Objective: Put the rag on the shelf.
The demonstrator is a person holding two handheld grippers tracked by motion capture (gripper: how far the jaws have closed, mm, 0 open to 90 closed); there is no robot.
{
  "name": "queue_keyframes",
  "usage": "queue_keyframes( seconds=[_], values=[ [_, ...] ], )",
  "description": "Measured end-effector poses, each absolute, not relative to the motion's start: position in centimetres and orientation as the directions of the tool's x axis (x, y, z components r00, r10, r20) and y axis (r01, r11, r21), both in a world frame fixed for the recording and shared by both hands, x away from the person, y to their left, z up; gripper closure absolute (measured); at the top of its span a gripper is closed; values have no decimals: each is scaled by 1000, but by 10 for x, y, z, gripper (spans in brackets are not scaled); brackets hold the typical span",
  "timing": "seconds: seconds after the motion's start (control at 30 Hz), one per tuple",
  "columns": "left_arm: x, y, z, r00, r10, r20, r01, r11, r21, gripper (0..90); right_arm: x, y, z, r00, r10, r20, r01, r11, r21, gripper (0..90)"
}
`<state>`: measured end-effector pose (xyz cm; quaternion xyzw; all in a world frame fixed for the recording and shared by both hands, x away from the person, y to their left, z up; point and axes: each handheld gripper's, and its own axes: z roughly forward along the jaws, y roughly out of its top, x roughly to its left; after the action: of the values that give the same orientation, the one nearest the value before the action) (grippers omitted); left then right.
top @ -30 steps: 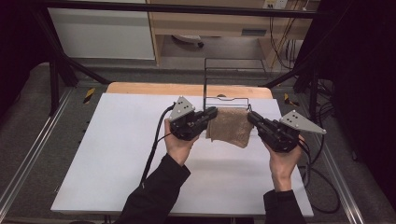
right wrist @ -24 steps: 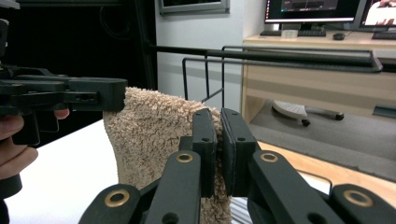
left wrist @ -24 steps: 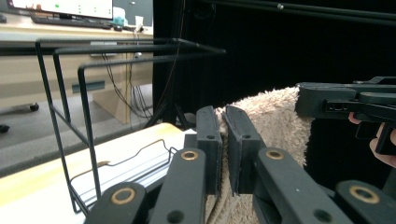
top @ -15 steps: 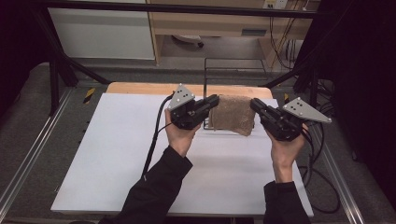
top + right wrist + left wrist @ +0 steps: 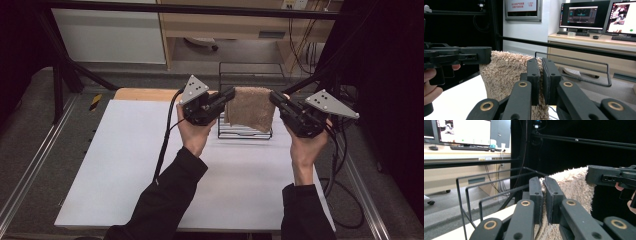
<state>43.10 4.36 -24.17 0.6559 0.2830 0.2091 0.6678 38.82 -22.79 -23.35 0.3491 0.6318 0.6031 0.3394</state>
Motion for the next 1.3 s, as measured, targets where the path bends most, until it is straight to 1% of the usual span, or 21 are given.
queue_keyframes(
  seconds=[0.3, 0.63, 0.9, 1.3],
  values=[
    [442, 40, -226, 756, 645, -109, 77, 77, 994, 842, 397, -230, -216, -514, 857, -16, 5, 21, 1000, 853],
    [449, 33, -208, 748, 659, -79, 45, 67, 997, 842, 407, -234, -199, -497, 867, -27, -19, 20, 1000, 853],
    [458, 32, -195, 738, 670, -74, 29, 79, 996, 842, 417, -234, -186, -495, 868, -31, -38, 14, 999, 853],
    [473, 29, -181, 728, 681, -77, 33, 78, 996, 842, 437, -234, -173, -489, 871, -38, -45, 18, 999, 853]
  ],
)
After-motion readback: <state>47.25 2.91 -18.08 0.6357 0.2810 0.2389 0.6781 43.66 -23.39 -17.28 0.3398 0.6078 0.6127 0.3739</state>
